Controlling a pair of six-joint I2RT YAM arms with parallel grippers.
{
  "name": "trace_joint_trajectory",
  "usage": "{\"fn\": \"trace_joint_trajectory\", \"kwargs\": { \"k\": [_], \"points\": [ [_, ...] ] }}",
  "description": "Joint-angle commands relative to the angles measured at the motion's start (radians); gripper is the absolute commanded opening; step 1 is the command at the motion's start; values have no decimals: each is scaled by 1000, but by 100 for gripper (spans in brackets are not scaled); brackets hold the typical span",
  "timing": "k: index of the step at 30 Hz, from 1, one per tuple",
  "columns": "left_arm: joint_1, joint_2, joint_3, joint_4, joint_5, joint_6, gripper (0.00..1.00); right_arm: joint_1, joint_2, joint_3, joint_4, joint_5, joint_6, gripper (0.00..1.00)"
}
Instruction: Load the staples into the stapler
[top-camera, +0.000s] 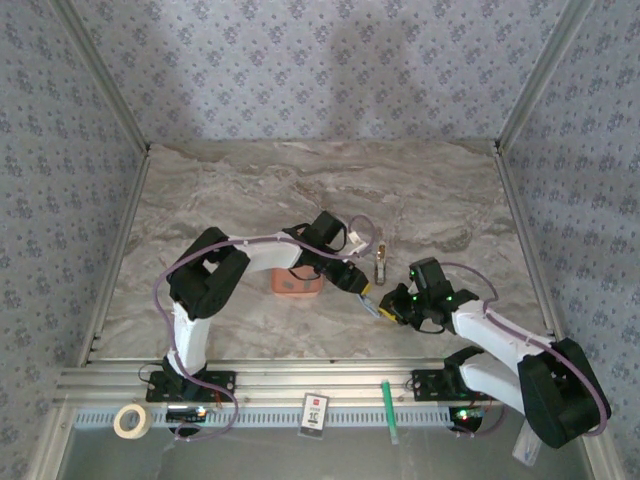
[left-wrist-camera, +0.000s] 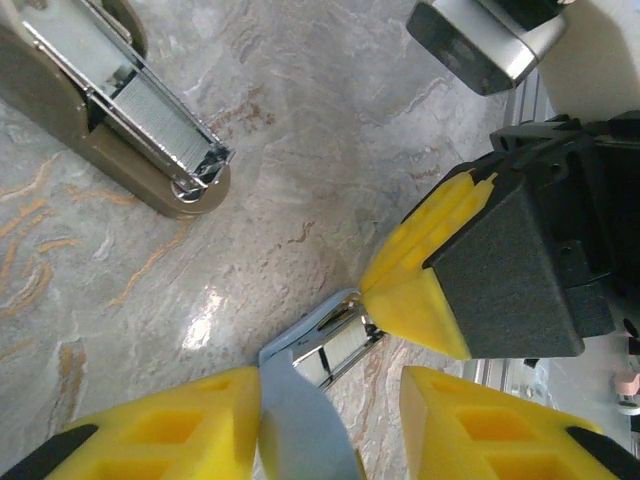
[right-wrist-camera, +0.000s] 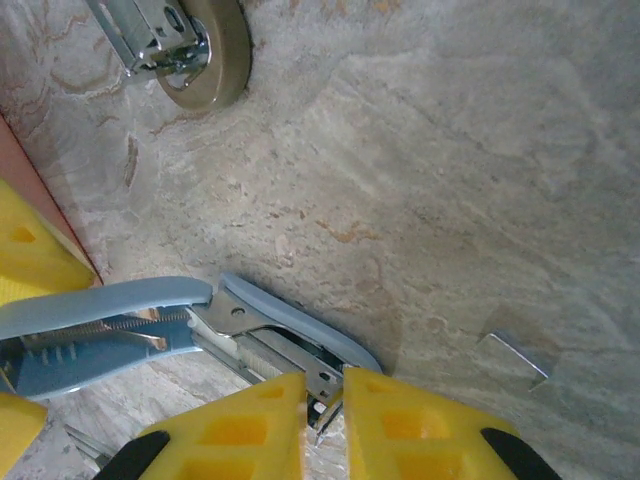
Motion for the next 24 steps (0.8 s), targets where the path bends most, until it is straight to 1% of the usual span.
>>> {"fn": "trace_joint_trajectory", "kwargs": {
  "k": [1, 5, 10, 12, 14, 18, 20, 23, 24],
  "points": [
    [-11, -60, 37, -13, 46, -7, 41, -5, 11, -8, 9, 23, 5, 16],
    [-20, -71, 39, -18, 40, -13, 41, 1, 21, -7, 20, 27, 8, 16],
    [-37, -76, 44, -14, -4, -51, 41, 14, 28, -10, 30, 41, 15, 16],
    [-35, -89, 39, -25, -62, -74, 47, 13, 26, -7, 22, 41, 11, 16],
    [-25, -108, 28, -40, -123, -110, 48, 16, 23, -4, 11, 46, 6, 16],
    [-1, -166, -9, -48, -195, -218, 52, 16, 26, -1, 2, 48, -1, 16],
    [-1, -201, -31, -41, -221, -234, 54, 18, 30, -1, 0, 48, -3, 16],
    [0, -217, -28, -102, -304, -276, 54, 20, 34, 0, 0, 50, -6, 16],
    [0, -213, -25, -127, -308, -282, 54, 22, 34, 1, 0, 52, -5, 16]
  ]
}}
